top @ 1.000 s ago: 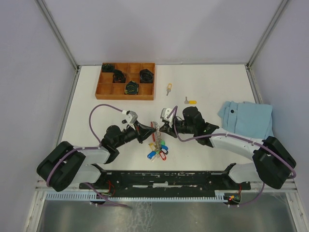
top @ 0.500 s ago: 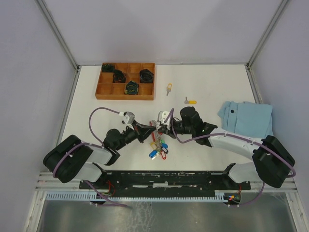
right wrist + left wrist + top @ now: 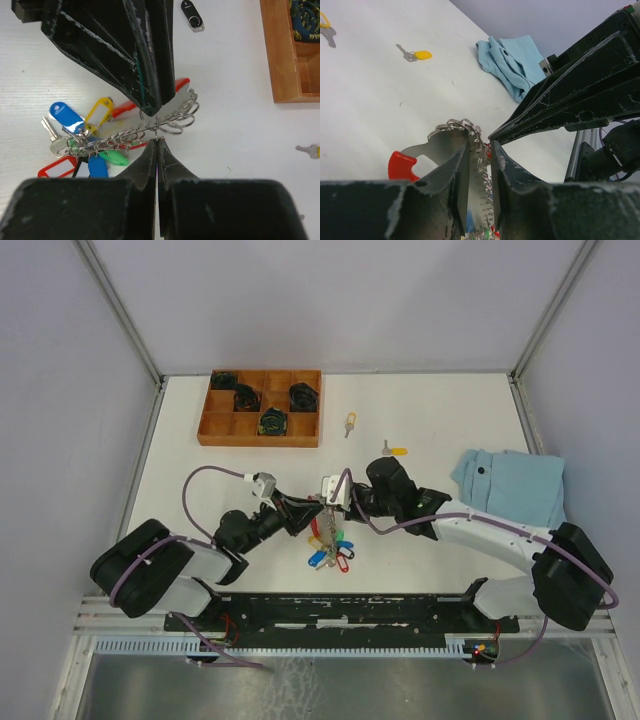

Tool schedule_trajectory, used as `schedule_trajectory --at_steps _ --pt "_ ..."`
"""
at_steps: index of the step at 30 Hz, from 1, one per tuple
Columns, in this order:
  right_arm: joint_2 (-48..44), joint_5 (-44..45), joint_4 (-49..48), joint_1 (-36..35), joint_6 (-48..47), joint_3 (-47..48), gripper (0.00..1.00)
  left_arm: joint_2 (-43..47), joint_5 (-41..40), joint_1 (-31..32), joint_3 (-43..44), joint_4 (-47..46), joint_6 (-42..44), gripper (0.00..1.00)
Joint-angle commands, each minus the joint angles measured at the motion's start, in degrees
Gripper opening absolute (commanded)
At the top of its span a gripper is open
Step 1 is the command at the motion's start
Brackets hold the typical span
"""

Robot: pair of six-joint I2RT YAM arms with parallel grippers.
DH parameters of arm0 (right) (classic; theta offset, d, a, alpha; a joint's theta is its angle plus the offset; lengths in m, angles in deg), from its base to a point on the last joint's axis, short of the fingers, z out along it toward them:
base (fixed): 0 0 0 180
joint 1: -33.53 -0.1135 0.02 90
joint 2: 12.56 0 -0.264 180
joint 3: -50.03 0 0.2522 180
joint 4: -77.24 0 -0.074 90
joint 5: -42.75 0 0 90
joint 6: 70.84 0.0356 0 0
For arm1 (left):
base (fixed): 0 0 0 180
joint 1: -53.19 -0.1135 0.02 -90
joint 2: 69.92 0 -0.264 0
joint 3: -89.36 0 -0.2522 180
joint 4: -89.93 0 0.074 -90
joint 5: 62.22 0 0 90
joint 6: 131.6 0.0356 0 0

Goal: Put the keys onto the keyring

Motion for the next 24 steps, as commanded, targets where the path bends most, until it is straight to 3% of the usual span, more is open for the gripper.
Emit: schedule_trajectory --at_steps 1,6,12,24 --pt "-1.42 1.45 5.12 -0.20 -4.35 4.81 0.01 5.05 0.63 -0.14 0.75 6.03 4.12 0.33" --pt "-0.25 0.82 8.02 -0.20 -6.63 7.17 0.01 10.51 4.86 -0.14 2.79 18.70 12.15 0.43" --pt "1.23 -0.14 10.53 -0.10 -8.35 9.18 0.01 13.45 8.46 -0.23 4.97 28.33 19.85 0.45" --pt "1.83 -2.53 10.49 -0.11 -8.73 9.33 0.01 10.00 12.24 -1.32 8.72 28.37 22.31 0.44"
